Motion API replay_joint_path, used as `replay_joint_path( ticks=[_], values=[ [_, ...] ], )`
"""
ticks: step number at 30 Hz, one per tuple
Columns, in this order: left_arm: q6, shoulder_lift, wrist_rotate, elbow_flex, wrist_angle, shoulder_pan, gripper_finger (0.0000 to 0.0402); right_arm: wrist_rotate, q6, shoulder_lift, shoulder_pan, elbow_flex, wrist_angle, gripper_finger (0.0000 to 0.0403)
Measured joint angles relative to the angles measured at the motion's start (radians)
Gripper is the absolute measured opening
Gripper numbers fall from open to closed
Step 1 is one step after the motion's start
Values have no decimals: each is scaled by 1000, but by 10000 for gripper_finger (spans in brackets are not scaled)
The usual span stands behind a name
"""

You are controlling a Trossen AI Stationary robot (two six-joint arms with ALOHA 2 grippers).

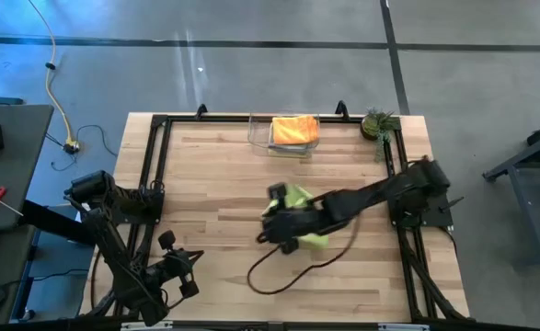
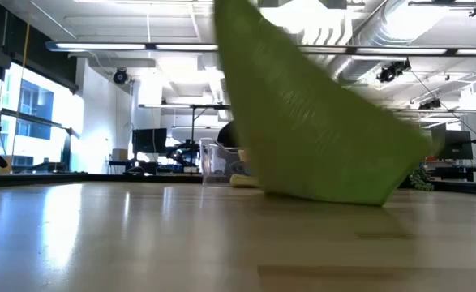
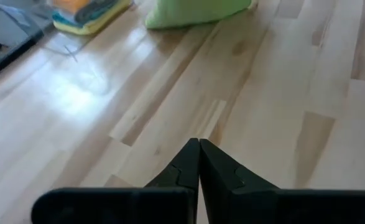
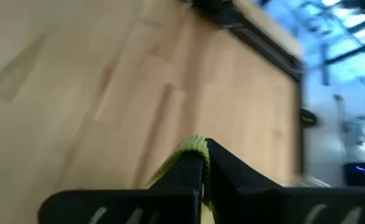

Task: Fold microfiber towels
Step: Fold the green towel on the table

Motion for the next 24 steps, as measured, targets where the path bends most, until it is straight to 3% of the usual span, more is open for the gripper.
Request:
replay_joint_path(
  ticks=[7, 13, 16, 20, 24],
  values=[
    [-20, 0, -3, -39, 70, -7, 2, -241, -80, 229, -35, -9, 239, 0],
    [-32, 0, 20, -40, 77, -7, 5, -420, -80, 320, -42, -9, 334, 16],
    [-32, 0, 21, -40, 77, -7, 18, -436, -26, 318, -35, 3, 301, 58],
    [4, 0, 20, -39, 80, 13, 42, -439, 55, 275, -30, 70, 128, 121],
    [105, 0, 25, -39, 109, 43, 44, -411, 83, 214, -19, 88, -36, 133]
  ],
)
